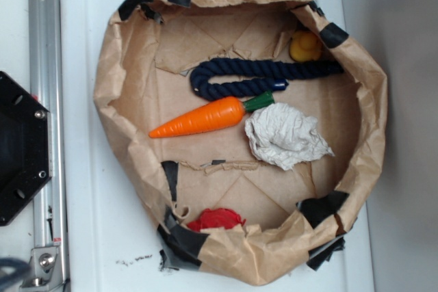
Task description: Grab the white paper.
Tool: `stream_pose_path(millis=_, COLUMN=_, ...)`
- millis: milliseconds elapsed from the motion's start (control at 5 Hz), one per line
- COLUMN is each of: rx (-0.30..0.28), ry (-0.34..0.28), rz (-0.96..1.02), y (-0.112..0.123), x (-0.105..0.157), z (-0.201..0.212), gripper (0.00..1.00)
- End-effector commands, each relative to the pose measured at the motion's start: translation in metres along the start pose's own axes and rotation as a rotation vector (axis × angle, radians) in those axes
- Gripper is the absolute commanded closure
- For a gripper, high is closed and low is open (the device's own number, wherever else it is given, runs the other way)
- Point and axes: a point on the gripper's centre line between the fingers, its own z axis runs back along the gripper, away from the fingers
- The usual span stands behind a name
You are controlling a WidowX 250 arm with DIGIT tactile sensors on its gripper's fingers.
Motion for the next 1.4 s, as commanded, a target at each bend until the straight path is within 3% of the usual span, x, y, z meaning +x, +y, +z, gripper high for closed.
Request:
stream_pose_path(millis=0, rx=0.000, ry=0.000, rz=0.000, y=0.000, x=0.000, z=0.000, gripper=0.00)
stream_pose_path(millis=200, rx=0.090, ry=-0.141, rz=-0.039, y=0.025, x=0.049, z=-0.025, gripper=0.00)
stream_pose_path(millis=600, rx=0.049, ry=-0.291, rz=-0.287, y=0.009, x=0.129, z=-0.062, gripper=0.00)
stream_pose_path(millis=800, rx=0.041, ry=-0.288, rz=-0.365, y=0.006, x=0.153, z=-0.111, gripper=0.00)
stream_pose_path(millis=1000, rx=0.020, ry=-0.294, rz=-0.446, y=-0.003, x=0.160, z=-0.150, gripper=0.00)
stream_pose_path(millis=1200, rx=0.043, ry=-0.265, rz=-0.513, y=-0.014, x=0.163, z=-0.197, gripper=0.00)
